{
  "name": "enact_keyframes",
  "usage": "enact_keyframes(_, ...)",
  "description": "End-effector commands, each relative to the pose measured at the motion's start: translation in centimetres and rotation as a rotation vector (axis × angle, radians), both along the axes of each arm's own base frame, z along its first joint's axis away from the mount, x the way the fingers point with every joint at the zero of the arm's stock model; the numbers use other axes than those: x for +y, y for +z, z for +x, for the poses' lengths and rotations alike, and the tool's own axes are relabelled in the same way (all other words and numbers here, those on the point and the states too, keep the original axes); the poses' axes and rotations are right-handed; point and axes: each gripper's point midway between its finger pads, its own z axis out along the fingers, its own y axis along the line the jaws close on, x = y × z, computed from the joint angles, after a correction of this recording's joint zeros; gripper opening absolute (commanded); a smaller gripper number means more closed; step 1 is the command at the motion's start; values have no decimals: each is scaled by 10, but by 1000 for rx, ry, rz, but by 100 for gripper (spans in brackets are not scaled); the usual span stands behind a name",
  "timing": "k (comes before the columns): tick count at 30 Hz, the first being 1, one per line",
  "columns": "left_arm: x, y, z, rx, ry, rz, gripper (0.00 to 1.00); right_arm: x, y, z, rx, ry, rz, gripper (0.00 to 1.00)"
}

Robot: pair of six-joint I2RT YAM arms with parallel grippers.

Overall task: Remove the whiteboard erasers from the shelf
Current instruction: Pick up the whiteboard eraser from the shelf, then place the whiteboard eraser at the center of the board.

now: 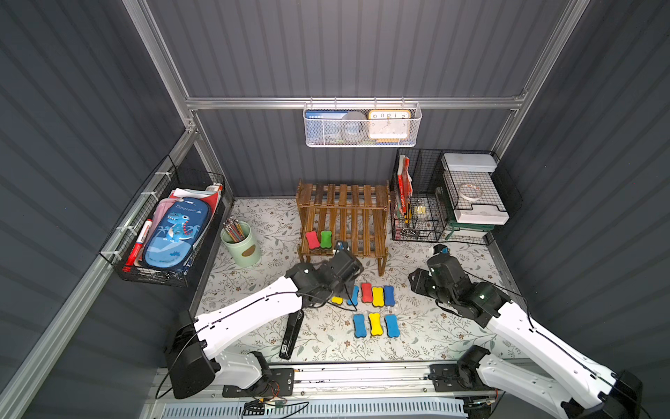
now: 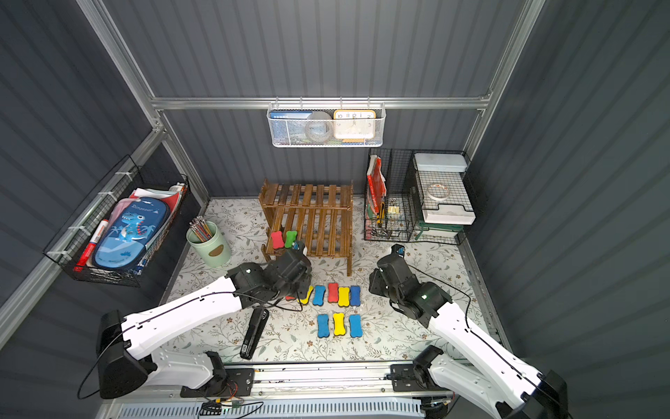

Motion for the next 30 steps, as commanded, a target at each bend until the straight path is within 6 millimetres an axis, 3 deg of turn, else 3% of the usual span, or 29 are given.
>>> enact_keyframes(1,10,-26,-31,134,37,27,43,-2,7,0,-20,5,5,45)
enact_keyframes(6,3,-64,-51,207,6,78,42,-7,7,-1,-22,-3,1,45)
enact_keyframes(11,-6,-92,-52,226,-6,96,42,-13,6,-2,-21,-14,-2,45)
enact_keyframes(16,-1,-117,-55,247,6,143,40,-20,9,-1,-21,-20,-9,45)
enact_keyframes(24,2,-125,-46,216,58,179,40,-25,9,-1,-21,-30,1,45)
enact_keyframes(30,-10,-136,-49,253,26,174,51,-27,9,0,-24,-37,1,45)
